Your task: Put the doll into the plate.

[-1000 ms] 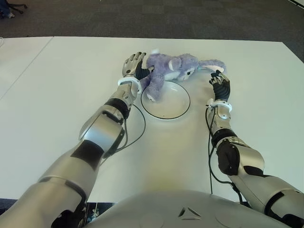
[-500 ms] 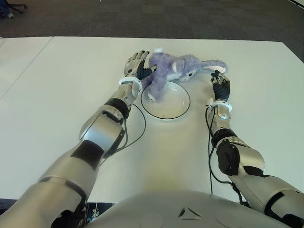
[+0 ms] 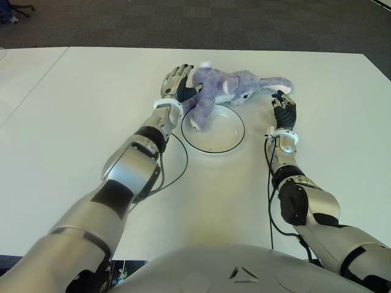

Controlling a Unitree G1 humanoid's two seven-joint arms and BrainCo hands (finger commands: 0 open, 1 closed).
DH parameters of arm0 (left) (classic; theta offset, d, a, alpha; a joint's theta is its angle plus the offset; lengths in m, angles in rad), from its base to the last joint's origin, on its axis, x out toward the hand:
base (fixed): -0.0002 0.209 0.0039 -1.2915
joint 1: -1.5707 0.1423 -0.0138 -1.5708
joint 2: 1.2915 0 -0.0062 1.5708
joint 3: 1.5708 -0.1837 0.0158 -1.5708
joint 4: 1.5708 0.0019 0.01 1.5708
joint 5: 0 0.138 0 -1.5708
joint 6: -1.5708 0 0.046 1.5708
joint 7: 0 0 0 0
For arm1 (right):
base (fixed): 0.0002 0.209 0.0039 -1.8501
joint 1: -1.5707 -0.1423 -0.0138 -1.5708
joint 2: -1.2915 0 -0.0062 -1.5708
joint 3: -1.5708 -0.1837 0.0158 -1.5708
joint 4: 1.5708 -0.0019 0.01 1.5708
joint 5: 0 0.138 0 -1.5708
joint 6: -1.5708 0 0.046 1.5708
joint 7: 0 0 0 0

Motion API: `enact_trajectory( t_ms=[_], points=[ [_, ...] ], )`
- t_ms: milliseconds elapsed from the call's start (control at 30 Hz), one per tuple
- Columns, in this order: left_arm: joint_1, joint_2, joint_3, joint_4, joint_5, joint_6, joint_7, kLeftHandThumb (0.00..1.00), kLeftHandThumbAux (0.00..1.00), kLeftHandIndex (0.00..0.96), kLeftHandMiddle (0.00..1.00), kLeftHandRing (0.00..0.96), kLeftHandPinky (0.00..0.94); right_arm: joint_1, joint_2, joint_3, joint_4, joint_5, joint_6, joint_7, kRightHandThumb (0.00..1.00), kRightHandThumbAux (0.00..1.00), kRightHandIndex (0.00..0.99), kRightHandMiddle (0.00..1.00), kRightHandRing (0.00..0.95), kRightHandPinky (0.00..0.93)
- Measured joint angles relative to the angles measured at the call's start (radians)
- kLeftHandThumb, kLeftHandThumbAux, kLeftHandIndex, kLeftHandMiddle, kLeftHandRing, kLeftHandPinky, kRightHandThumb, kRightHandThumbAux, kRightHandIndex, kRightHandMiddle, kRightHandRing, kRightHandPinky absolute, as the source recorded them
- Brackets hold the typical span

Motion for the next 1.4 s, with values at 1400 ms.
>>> enact_trajectory(
  t_ms=[1400],
  points=[
    [-0.106,-0.031,0.049,-0.046,-0.068,-0.13,-0.024,0.323,0.381,0.0,0.0,0.0,0.0,0.001,0.002,-0.001,0.0,0.0,-0.021,0.006,1.0,0.702,0.431,0.089,0.264,0.42]
  ],
)
